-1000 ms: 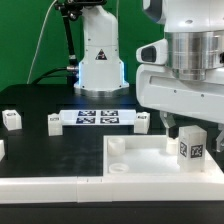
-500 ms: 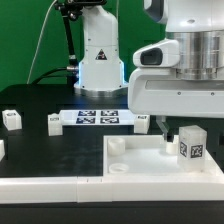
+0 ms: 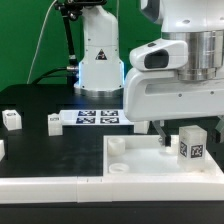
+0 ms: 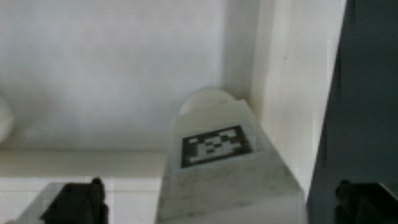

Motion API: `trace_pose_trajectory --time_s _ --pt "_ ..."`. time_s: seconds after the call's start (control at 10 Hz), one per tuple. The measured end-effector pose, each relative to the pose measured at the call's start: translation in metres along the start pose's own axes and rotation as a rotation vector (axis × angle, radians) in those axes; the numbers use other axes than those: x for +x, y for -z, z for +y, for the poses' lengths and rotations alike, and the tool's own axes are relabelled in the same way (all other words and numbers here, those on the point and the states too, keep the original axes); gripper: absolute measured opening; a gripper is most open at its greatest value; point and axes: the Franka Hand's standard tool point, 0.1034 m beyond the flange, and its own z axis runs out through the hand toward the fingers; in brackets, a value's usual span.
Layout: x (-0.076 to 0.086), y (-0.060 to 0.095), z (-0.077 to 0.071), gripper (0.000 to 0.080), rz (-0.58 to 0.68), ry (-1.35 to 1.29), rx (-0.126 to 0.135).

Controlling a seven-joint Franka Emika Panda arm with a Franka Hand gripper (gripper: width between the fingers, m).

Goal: Assemble one leg

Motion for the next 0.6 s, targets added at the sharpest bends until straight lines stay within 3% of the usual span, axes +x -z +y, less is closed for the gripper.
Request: trace_pose_trajectory --time_s 0.2,0.3,0.4,0.6 --pt "-0.0001 -0.0001 0.0 0.0392 0.0 -0.042 0.0" --pt "-0.0001 -0.0001 0.0 0.0392 0.0 -0.04 0.0" --pt "-0.0002 -0.0001 -0.0003 0.029 0.0 -0.086 0.002" --pt "-0.0004 -0.0002 -0.0008 0.029 -0.001 -0.264 0.002"
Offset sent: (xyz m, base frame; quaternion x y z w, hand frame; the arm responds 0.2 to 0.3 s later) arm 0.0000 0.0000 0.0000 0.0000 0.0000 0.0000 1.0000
